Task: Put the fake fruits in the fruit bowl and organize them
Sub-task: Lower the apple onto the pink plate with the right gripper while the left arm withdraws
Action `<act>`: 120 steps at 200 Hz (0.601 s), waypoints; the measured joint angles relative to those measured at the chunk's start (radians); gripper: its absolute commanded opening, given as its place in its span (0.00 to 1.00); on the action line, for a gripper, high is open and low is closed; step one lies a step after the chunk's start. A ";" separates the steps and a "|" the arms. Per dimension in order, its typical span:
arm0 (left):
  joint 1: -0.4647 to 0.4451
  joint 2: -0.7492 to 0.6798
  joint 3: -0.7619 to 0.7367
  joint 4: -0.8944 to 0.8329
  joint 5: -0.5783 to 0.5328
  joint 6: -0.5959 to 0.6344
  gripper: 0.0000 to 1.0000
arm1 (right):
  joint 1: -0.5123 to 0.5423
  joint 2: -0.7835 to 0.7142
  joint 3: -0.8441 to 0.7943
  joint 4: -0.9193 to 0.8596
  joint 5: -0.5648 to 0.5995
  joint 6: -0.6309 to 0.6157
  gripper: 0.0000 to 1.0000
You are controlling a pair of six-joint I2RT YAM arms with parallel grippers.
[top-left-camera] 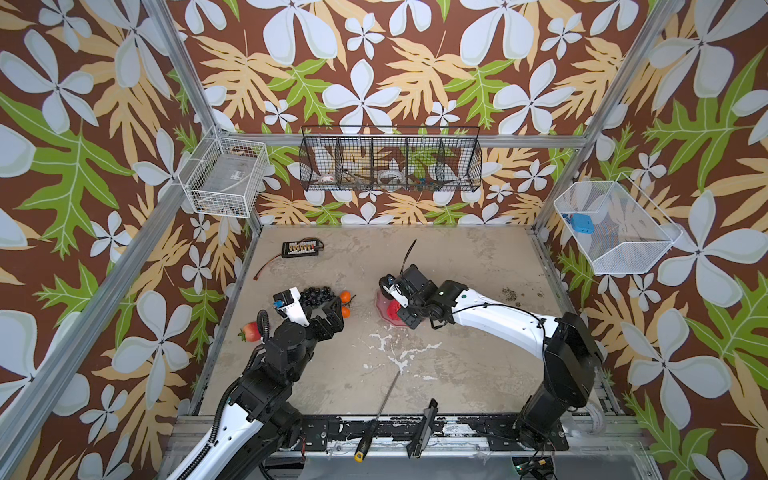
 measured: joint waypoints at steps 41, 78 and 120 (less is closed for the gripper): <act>0.000 -0.001 -0.008 0.000 0.001 0.000 1.00 | 0.000 0.098 0.086 -0.036 0.006 -0.027 0.00; 0.000 -0.005 -0.015 0.002 0.004 0.000 1.00 | 0.000 0.144 0.129 -0.061 0.025 -0.044 0.00; 0.000 -0.006 -0.019 0.002 0.008 0.000 1.00 | 0.000 0.193 0.180 -0.079 0.029 -0.049 0.00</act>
